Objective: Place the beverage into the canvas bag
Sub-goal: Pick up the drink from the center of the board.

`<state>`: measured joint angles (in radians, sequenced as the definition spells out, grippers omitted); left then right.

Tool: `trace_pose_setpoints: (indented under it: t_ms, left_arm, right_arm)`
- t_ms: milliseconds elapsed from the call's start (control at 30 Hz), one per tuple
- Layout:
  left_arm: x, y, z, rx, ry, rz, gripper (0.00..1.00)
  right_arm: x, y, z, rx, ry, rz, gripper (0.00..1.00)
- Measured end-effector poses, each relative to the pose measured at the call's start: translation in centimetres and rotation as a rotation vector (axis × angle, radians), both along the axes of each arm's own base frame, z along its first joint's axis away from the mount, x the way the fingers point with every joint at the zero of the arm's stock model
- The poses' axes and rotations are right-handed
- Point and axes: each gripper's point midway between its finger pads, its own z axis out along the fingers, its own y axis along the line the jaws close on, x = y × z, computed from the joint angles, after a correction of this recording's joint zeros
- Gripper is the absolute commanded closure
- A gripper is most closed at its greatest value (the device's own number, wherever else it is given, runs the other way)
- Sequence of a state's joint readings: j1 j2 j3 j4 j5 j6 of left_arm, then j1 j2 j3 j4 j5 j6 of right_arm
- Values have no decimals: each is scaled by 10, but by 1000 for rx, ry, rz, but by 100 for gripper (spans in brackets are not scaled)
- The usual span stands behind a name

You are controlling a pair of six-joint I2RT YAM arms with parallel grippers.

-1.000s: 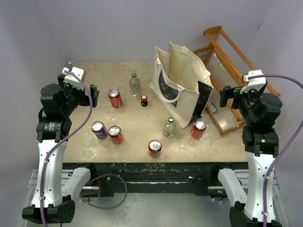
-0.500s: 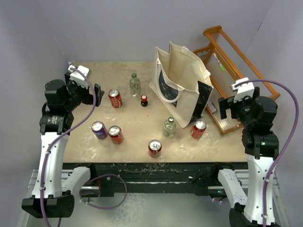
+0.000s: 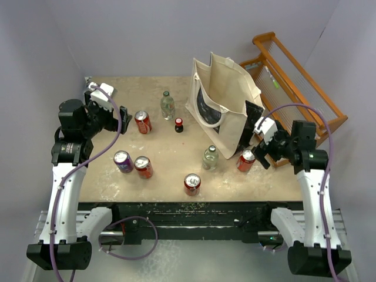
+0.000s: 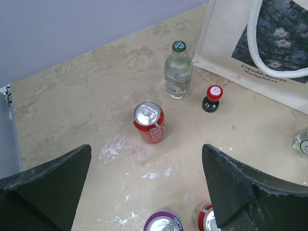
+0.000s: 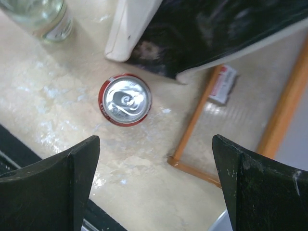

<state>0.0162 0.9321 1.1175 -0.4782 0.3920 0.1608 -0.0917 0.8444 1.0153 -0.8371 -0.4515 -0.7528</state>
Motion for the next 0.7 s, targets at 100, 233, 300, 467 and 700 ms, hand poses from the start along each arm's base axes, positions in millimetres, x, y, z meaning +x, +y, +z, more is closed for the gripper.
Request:
trace_pose_setpoints:
  t_ms: [100,233,300,467,700]
  left_arm:
    - [0,0,0,1,-2,0,1]
    - [1,-1,1,1,-6,-2,1]
    - [2,-1,1,1,-10,-1,1]
    - [2,-1,2,0,-10,-1,1]
    - [3,-1,1,0,-7,-1,1]
  right_arm:
    - [-1,4,-32,-16,70,72,0]
    - [-10,9,-69,-28,125,151,0]
    - [-11,12,-78,-34,128,178,0]
    - [-1,15,-92,-39,110,214,0]
    - [17,17,-117,-26,144,228,1]
